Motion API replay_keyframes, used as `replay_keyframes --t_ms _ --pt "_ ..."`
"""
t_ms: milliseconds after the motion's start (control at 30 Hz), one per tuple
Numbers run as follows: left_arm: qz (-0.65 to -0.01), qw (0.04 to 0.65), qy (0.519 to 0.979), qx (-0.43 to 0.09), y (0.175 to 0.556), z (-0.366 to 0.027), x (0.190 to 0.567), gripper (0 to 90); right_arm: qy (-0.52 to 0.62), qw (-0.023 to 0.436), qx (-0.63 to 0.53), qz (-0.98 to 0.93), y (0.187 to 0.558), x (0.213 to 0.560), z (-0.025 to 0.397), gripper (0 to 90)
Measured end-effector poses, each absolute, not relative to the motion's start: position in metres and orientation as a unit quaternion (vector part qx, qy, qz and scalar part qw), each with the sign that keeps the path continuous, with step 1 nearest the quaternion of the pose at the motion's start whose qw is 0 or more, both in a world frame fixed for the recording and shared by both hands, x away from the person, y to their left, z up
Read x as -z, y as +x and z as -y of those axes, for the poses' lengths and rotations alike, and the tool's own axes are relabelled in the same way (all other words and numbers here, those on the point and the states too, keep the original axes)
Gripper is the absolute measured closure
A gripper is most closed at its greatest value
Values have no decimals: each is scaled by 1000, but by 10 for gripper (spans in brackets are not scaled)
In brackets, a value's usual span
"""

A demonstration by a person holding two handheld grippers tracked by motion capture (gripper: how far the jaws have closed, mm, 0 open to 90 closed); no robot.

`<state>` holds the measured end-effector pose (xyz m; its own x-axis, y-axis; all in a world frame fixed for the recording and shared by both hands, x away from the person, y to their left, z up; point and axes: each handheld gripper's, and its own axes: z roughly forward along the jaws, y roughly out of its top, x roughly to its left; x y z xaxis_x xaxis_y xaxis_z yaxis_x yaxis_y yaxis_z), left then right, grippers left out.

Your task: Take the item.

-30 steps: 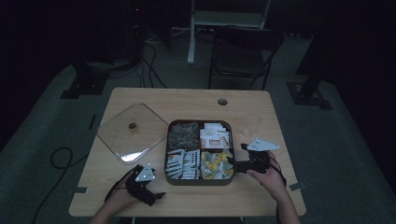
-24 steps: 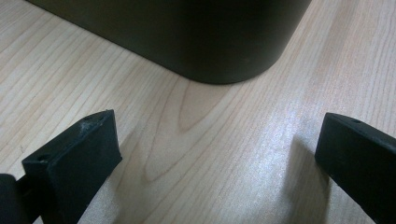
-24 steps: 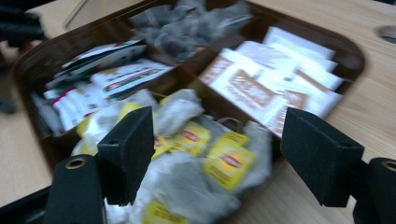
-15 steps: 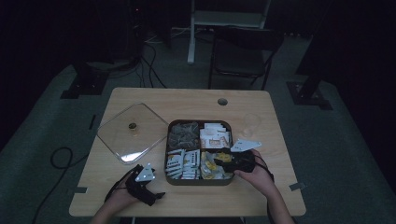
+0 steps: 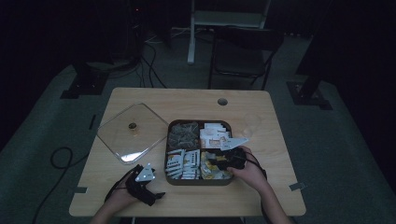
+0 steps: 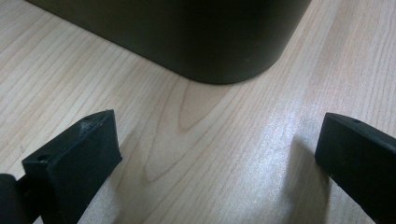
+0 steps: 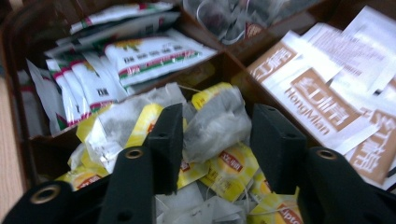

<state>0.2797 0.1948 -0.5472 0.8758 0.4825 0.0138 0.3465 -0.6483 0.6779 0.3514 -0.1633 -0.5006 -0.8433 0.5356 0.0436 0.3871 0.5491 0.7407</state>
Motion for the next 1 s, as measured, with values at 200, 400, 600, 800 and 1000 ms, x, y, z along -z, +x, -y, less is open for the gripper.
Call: replay_keyframes --t_ms 200,400,600,800,1000 --pt "-230 351 902 -97 280 -195 547 4 276 73 -388 -876 353 505 160 630" --pt "-230 351 903 -97 280 -195 547 4 308 62 -402 -860 356 503 164 805" --pt "-230 351 902 -97 280 -195 547 3 314 69 -414 -851 354 497 168 842" --pt "-230 351 902 -97 280 -195 547 4 314 71 -439 -839 351 488 171 847" --pt "-230 351 903 -97 280 -195 547 4 308 80 -449 -835 348 476 175 849"
